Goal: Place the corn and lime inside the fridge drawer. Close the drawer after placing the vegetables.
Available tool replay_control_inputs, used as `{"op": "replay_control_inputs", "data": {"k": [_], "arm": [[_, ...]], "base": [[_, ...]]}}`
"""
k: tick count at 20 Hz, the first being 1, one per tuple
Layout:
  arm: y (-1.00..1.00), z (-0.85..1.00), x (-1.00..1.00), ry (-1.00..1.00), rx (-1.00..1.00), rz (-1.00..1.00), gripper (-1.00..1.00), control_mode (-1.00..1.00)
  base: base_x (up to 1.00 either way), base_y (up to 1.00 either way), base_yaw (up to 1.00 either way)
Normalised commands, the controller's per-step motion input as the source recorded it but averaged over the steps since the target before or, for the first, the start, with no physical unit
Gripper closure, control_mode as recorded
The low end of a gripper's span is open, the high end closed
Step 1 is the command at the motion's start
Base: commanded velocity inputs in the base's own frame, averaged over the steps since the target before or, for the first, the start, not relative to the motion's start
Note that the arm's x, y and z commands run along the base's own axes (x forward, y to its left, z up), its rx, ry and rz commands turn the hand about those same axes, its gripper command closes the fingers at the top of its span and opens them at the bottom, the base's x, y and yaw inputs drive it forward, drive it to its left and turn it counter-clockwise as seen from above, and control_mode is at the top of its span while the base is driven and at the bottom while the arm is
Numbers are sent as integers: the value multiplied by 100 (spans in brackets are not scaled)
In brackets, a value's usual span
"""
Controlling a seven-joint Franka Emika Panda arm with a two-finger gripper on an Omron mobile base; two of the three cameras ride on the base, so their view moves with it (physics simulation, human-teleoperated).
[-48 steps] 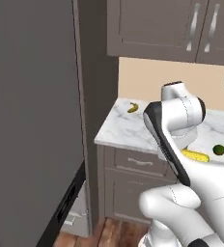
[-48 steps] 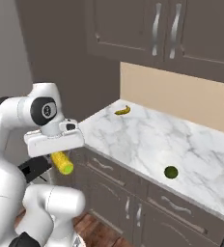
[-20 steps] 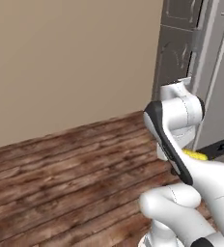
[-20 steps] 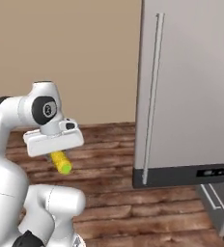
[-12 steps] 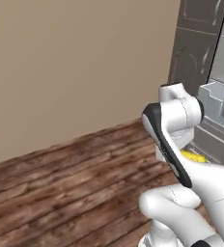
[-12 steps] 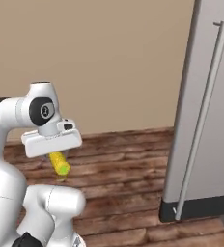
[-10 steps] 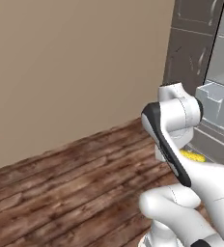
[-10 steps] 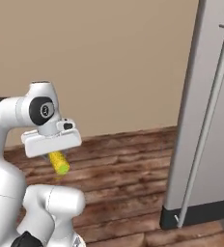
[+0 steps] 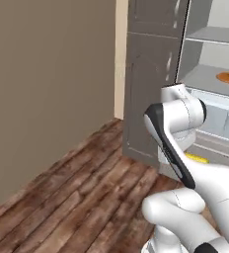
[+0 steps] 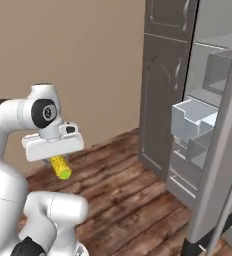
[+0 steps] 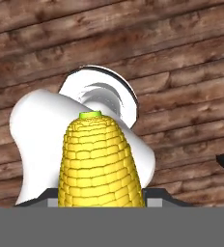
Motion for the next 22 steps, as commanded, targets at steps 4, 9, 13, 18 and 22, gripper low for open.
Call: {"op": "replay_control_inputs", "data": {"k": [4, 9, 13, 18, 22], "arm": [[0, 0, 0, 0, 0, 0, 100, 100], [0, 0, 0, 0, 0, 0, 100, 100], [0, 0, 0, 0, 0, 0, 100, 100], [0, 0, 0, 0, 0, 0, 100, 100], [0, 0, 0, 0, 0, 0, 100, 100]], "base": [[82, 76, -71], [70, 53, -73], [71, 38, -70], [96, 13, -54], [100, 1, -45]]}}
